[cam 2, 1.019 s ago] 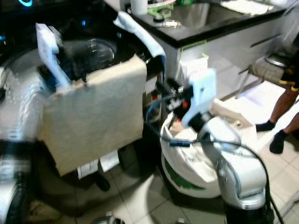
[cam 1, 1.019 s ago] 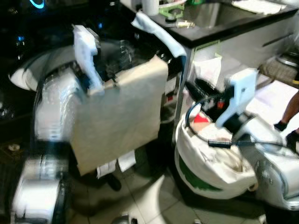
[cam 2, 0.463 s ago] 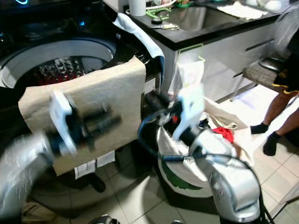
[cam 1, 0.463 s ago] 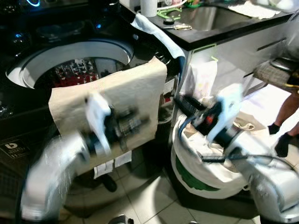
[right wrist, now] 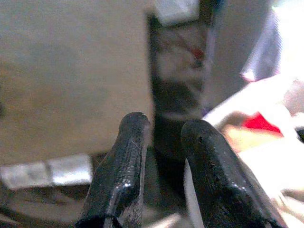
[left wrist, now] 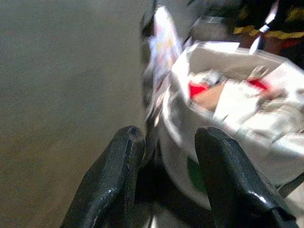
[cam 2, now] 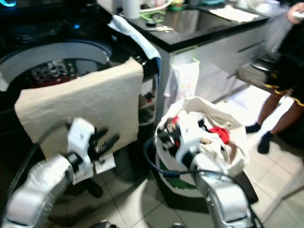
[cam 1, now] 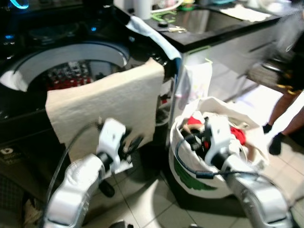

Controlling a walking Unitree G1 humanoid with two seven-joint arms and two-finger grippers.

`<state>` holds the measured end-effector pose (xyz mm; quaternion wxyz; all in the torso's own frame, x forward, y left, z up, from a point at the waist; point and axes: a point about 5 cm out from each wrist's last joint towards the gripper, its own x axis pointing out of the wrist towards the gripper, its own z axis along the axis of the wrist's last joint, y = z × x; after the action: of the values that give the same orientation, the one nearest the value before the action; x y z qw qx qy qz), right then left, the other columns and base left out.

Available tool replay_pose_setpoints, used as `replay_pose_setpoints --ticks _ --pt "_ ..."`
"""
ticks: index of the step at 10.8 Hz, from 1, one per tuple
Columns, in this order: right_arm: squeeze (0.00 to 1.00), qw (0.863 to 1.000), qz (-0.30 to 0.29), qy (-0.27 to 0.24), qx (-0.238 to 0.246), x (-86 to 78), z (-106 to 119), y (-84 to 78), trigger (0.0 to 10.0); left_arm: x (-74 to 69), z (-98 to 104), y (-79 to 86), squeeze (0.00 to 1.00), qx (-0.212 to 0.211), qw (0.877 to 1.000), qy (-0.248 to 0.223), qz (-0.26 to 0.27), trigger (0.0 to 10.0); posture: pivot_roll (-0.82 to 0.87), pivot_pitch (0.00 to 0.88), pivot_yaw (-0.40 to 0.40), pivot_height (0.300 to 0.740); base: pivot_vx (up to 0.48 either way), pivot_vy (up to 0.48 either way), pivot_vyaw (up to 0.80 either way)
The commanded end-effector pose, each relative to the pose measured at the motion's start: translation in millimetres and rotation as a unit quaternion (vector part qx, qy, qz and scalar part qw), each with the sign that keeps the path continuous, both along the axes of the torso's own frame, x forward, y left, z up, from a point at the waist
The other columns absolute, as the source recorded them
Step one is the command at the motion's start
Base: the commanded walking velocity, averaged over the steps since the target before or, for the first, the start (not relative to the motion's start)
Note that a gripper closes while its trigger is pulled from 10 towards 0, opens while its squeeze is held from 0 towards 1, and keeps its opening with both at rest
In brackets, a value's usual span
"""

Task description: Clothes washing

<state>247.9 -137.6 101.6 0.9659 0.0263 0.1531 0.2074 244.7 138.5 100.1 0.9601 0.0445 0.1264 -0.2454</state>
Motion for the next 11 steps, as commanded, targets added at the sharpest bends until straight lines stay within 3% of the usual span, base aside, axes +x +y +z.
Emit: replay_pose_setpoints --ticks 1,3,7,11 --pt "0.00 1.000 -0.021 -0.007 -0.011 2.9 -3 -5.9 10.0 -2.3 -4 -2.7 0.00 0.017 1.000 -0.007 0.001 10.0 -0.05 0.000 0.036 0.719 0.000 0.000 0.00" --pt "0.00 0.999 -0.026 -0.010 -0.018 3.6 -7 -7.0 10.0 -6.3 -10 -6.9 0.00 0.033 0.999 -0.016 -0.005 10.0 -0.05 0.000 0.032 0.719 0.000 0.000 0.00" --pt "0.00 0.999 -0.023 -0.025 -0.021 10.8 -7 -5.7 10.0 -1.8 -19 -1.2 0.00 0.058 0.997 -0.023 0.034 10.0 -0.05 0.000 0.013 0.719 0.000 0.000 0.00" --pt "0.00 0.999 -0.031 -0.028 -0.017 10.9 -8 -7.6 10.0 5.7 -17 -1.5 0.00 0.045 0.997 -0.040 0.041 10.0 -0.05 0.000 0.009 0.719 0.000 0.000 0.00"
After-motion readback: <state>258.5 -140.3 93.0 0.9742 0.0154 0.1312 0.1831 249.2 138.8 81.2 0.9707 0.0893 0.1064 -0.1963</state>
